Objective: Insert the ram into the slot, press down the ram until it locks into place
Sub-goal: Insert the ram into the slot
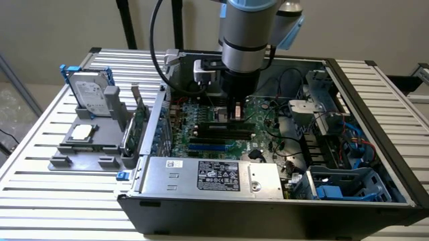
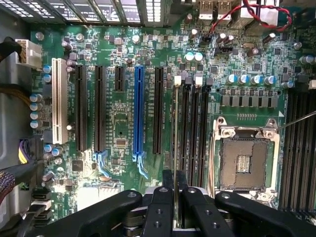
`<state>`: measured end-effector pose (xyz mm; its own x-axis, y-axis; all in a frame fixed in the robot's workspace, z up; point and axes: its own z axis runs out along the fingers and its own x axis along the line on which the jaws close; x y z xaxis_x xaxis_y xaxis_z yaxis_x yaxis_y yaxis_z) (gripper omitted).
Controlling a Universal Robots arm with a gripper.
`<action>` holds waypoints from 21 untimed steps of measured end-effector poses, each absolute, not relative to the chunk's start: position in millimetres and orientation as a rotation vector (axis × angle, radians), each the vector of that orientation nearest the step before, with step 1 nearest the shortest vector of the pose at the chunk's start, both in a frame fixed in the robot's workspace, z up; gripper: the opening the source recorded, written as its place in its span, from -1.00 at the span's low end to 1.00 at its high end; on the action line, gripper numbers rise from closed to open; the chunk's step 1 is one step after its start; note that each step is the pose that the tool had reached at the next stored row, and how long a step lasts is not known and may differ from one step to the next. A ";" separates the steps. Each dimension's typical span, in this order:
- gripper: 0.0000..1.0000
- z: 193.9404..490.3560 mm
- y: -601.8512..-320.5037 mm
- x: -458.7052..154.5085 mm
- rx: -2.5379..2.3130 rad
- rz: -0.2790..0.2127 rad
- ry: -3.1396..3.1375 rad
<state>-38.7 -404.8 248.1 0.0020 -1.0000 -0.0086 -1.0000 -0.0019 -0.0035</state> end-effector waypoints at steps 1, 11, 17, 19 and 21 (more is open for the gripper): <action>-0.73 247.6 -404.8 -38.9 -2.218 0.002 2.216; -0.73 241.4 -395.5 -38.9 -2.233 -0.034 2.246; -0.73 238.1 -392.4 -39.1 -2.243 -0.047 2.259; -0.73 237.5 -390.9 -39.2 -2.243 -0.048 2.263; -0.73 237.0 -389.4 -39.4 -2.243 -0.047 2.265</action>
<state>-39.4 -389.4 237.0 -0.0093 -0.9985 0.0541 -0.9999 0.0100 0.0118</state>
